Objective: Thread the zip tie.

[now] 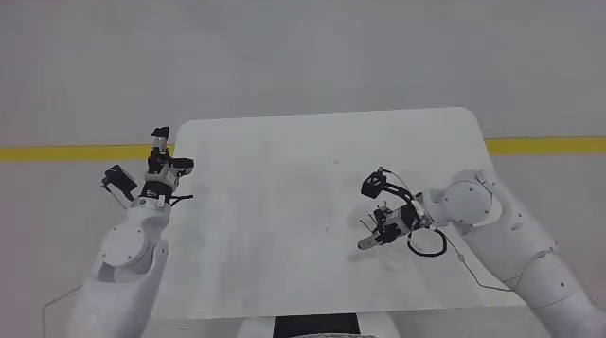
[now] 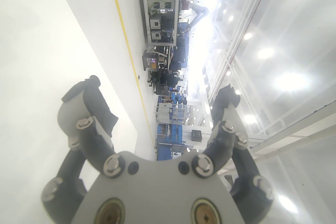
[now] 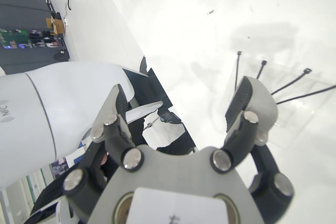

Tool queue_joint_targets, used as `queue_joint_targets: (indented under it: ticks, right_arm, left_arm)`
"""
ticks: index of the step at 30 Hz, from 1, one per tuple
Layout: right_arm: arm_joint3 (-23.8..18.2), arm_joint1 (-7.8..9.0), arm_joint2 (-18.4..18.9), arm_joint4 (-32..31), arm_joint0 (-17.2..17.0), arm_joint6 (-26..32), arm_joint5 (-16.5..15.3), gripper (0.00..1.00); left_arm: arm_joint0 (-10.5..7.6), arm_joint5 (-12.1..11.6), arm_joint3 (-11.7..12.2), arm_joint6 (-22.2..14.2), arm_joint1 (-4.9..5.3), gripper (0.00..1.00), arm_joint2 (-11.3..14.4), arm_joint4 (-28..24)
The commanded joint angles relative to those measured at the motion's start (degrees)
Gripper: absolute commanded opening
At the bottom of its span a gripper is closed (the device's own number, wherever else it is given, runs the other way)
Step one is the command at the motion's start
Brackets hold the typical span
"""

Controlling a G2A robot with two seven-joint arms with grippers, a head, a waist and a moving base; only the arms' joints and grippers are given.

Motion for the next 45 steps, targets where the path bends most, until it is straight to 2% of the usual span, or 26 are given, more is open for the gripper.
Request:
queue_joint_targets:
  ticks: [1,5,6,7,11,14,28,33,40,45]
  right_arm:
    - [0.4,0.11,0.0,-0.6,-0.1,-0.3,0.1,1.0]
    - [1.3,0.38,0.3,-1.3,-0.3,-0.7,0.4,1.0]
    - [1.6,0.46,0.6,-1.5,-0.3,-1.2,0.5,0.61]
    - [1.7,0.54,0.8,-1.9,-0.5,-1.6,0.7,0.48]
    - [1.8,0.86,1.2,-2.7,-1.2,-2.0,0.6,0.2]
    - [1.6,1.08,1.3,-3.6,-1.4,-1.6,0.7,0.11]
    - [2.6,1.36,0.0,-6.9,-0.6,-2.1,2.0,0.04]
    - [3.6,1.12,-1.5,-9.1,0.4,-2.6,3.8,0.07]
    - [6.3,0.46,-3.9,-9.3,2.3,-4.1,3.7,0.17]
    - [7.6,0.04,-5.1,-9.7,3.4,-5.6,3.7,0.15]
  left_arm:
    - [0.0,0.0,0.0,0.0,0.0,1.0,0.0,0.0]
    - [0.0,0.0,0.0,0.0,0.0,1.0,0.0,0.0]
    - [0.0,0.0,0.0,0.0,0.0,1.0,0.0,0.0]
    - [0.0,0.0,0.0,0.0,0.0,1.0,0.0,0.0]
    - [0.0,0.0,0.0,0.0,0.0,1.0,0.0,0.0]
    - [0.0,0.0,0.0,0.0,0.0,1.0,0.0,0.0]
    - [0.0,0.0,0.0,0.0,0.0,1.0,0.0,0.0]
    - [0.0,0.0,0.0,0.0,0.0,1.0,0.0,0.0]
    - [0.0,0.0,0.0,0.0,0.0,1.0,0.0,0.0]
    - [0.0,0.0,0.0,0.0,0.0,1.0,0.0,0.0]
